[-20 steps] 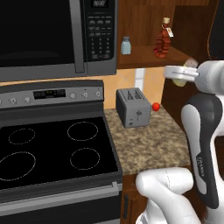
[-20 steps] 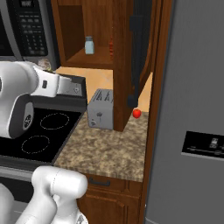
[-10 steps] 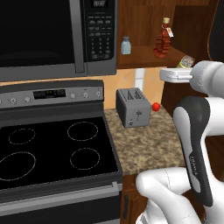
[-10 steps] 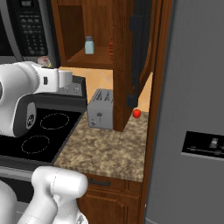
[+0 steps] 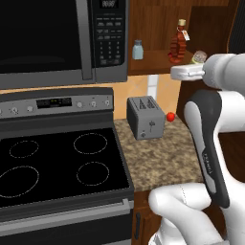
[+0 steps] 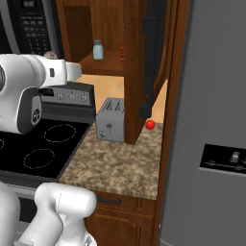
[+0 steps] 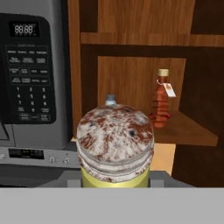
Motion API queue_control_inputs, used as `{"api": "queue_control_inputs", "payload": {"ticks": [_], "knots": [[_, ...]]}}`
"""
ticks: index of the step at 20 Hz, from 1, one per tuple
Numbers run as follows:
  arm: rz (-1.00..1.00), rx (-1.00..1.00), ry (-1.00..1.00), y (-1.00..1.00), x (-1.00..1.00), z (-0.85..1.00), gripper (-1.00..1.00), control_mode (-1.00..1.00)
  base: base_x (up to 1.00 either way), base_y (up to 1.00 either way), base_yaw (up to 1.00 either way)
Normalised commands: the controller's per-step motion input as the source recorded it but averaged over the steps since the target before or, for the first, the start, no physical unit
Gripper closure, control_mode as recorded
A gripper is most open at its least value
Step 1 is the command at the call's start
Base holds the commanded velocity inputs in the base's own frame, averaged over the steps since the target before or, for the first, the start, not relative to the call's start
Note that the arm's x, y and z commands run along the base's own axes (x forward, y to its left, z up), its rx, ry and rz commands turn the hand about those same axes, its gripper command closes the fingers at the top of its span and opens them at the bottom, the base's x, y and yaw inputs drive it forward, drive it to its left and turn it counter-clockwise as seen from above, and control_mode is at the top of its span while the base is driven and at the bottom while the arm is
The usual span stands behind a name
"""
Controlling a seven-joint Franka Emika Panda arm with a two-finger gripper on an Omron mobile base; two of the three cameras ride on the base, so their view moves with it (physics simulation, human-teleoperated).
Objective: Put the shaker and condiment bottle from the counter next to their counterparts in the cabinet.
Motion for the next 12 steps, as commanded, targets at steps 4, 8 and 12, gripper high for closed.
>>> {"api": "queue_control_inputs", "payload": {"ticks": [4, 8, 12], "knots": [[0.00, -0.06, 0.00, -0.04, 0.16, 0.00, 1.00, -1.00, 0.00, 0.00, 0.00], [0.00, -0.02, 0.00, -0.15, 0.13, 0.00, 1.00, -1.00, 0.00, 0.00, 0.00], [0.03, -0.03, 0.00, -0.06, 0.10, -0.01, 1.00, -1.00, 0.00, 0.00, 0.00]]}}
